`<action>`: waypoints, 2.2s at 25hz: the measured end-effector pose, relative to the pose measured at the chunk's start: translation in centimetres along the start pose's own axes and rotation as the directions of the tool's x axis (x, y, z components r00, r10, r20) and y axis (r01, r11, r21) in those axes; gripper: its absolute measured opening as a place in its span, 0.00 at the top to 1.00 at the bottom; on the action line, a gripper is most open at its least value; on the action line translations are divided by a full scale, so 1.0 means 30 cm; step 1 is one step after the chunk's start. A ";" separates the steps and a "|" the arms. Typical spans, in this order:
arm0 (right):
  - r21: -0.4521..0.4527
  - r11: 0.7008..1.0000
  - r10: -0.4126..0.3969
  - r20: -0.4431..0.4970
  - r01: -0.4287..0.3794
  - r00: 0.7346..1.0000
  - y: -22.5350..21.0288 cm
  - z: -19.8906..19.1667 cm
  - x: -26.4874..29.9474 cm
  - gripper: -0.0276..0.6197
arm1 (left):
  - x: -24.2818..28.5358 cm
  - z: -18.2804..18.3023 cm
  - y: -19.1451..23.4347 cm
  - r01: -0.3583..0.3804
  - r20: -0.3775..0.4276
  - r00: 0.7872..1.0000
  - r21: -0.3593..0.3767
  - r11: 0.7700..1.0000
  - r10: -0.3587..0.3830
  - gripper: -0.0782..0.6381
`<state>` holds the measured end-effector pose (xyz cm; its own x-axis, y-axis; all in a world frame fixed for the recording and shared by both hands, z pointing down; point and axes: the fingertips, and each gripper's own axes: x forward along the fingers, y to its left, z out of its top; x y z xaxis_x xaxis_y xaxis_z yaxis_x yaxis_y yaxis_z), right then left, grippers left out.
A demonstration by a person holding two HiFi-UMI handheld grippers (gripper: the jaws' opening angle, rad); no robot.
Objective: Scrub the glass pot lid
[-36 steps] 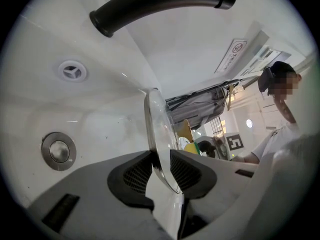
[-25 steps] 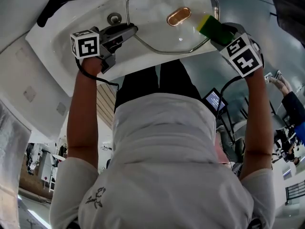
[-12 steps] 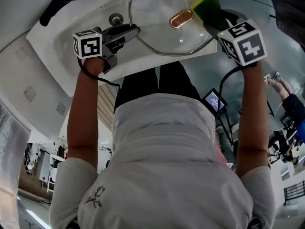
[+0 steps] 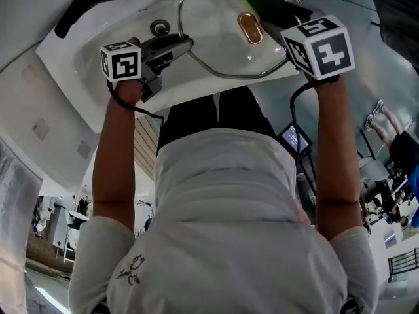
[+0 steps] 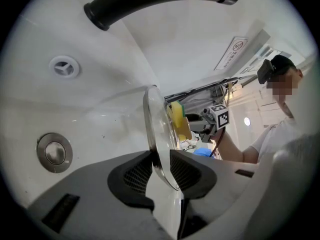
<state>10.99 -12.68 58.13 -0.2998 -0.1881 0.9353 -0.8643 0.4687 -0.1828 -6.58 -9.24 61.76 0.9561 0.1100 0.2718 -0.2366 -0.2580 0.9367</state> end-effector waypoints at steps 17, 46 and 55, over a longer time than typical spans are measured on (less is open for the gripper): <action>-0.079 0.992 -0.099 -0.052 0.095 0.994 -0.241 -0.010 -0.061 0.51 | -0.003 0.014 -0.003 0.002 0.015 1.000 -0.005 1.000 -0.002 0.74; -0.276 0.960 -0.072 -0.099 0.042 0.993 -0.063 0.221 0.071 0.51 | -0.011 0.010 -0.001 0.012 0.039 0.999 -0.013 1.000 -0.012 0.74; 0.009 0.992 -0.127 -0.106 0.129 0.986 -0.349 0.004 -0.007 0.51 | -0.015 0.012 0.003 0.011 0.050 0.999 -0.019 1.000 -0.010 0.74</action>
<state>20.04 -17.66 59.81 -0.1430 -0.1539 0.9777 -0.8993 0.4327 -0.0634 -6.98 -9.64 61.64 0.9659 0.0646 0.2506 -0.2290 -0.2381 0.9439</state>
